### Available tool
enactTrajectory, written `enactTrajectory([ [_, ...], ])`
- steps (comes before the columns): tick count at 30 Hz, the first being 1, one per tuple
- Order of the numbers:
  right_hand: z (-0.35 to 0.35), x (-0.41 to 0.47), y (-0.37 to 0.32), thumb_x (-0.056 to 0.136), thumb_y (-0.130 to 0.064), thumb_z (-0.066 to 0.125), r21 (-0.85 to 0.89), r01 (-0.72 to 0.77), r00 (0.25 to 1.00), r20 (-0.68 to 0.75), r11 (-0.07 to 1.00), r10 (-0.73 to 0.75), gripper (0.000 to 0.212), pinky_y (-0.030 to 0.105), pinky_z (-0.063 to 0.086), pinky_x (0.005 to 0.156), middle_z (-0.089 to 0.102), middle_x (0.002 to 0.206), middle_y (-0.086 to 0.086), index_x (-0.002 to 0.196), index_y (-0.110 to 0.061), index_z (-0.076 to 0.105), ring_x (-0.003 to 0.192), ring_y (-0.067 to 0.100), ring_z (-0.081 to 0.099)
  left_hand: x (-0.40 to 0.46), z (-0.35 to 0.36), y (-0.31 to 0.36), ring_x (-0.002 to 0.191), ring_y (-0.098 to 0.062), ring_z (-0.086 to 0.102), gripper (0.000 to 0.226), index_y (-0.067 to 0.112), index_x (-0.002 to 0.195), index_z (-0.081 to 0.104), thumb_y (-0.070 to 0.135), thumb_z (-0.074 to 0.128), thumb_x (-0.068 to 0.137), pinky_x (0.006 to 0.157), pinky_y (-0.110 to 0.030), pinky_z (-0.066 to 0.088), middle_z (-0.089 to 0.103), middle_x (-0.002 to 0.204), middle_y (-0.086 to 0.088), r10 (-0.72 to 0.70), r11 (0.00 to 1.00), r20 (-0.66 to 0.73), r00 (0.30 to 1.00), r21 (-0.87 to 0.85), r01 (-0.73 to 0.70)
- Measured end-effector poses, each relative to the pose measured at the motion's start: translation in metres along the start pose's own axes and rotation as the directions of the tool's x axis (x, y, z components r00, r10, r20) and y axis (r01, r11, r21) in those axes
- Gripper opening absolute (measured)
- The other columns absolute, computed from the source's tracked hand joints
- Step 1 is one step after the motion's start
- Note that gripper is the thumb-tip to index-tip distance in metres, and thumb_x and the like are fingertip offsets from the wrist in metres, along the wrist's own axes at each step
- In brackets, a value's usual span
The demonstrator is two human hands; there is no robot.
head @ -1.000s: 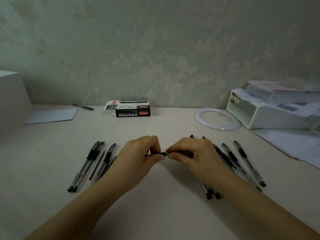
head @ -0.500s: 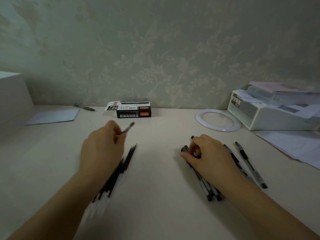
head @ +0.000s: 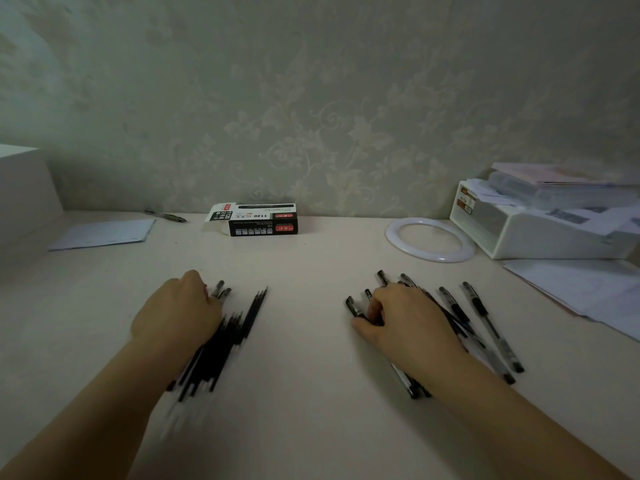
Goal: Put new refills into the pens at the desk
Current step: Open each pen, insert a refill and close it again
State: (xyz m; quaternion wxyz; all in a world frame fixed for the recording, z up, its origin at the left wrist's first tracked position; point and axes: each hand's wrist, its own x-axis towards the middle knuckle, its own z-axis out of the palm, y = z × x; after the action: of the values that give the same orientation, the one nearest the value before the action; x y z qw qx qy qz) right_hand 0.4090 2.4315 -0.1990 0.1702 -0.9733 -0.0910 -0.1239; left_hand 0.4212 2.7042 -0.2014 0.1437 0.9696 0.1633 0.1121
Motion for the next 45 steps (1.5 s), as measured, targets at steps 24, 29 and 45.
enactTrajectory([
  [24, 0.007, 0.002, -0.013, 0.092, -0.024, 0.066, 0.904, -0.158, 0.987, 0.157, 0.397, 0.036, 0.015, 0.021, 0.051, 0.060, 0.072, 0.070, 0.004, 0.092, -0.010, 0.067, 0.059, 0.011, 0.062, -0.055, 0.015, 0.065, 0.069, -0.003, 0.051, 0.006, 0.026, 0.089, 0.053, 0.027, 0.051, 0.095, 0.059, -0.011, 0.039, 0.056, 0.077, 0.019, 0.657, 0.620, -0.129, 0.743, -0.468, -0.630],
  [29, 0.008, 0.000, -0.019, 0.094, -0.017, 0.064, 0.900, -0.094, 0.989, 0.133, 0.426, -0.063, 0.015, 0.019, 0.050, 0.056, 0.071, 0.068, 0.004, 0.091, -0.003, 0.064, 0.057, 0.011, 0.061, -0.050, 0.014, 0.063, 0.057, -0.010, 0.048, 0.024, 0.031, 0.084, 0.053, 0.048, 0.039, 0.094, 0.049, -0.022, 0.035, 0.050, 0.059, 0.010, 0.672, 0.640, -0.120, 0.730, -0.401, -0.655],
  [45, 0.001, -0.001, -0.021, 0.095, -0.014, 0.061, 0.940, 0.046, 0.998, -0.055, 0.338, 0.016, 0.011, 0.017, 0.051, 0.060, 0.073, 0.074, 0.007, 0.091, -0.004, 0.064, 0.062, 0.012, 0.065, -0.049, 0.004, 0.061, 0.046, -0.012, 0.038, 0.055, 0.024, 0.061, 0.036, 0.072, 0.024, 0.085, 0.045, -0.026, 0.028, 0.040, 0.048, 0.004, 0.563, 0.731, -0.210, 0.800, -0.325, -0.600],
])
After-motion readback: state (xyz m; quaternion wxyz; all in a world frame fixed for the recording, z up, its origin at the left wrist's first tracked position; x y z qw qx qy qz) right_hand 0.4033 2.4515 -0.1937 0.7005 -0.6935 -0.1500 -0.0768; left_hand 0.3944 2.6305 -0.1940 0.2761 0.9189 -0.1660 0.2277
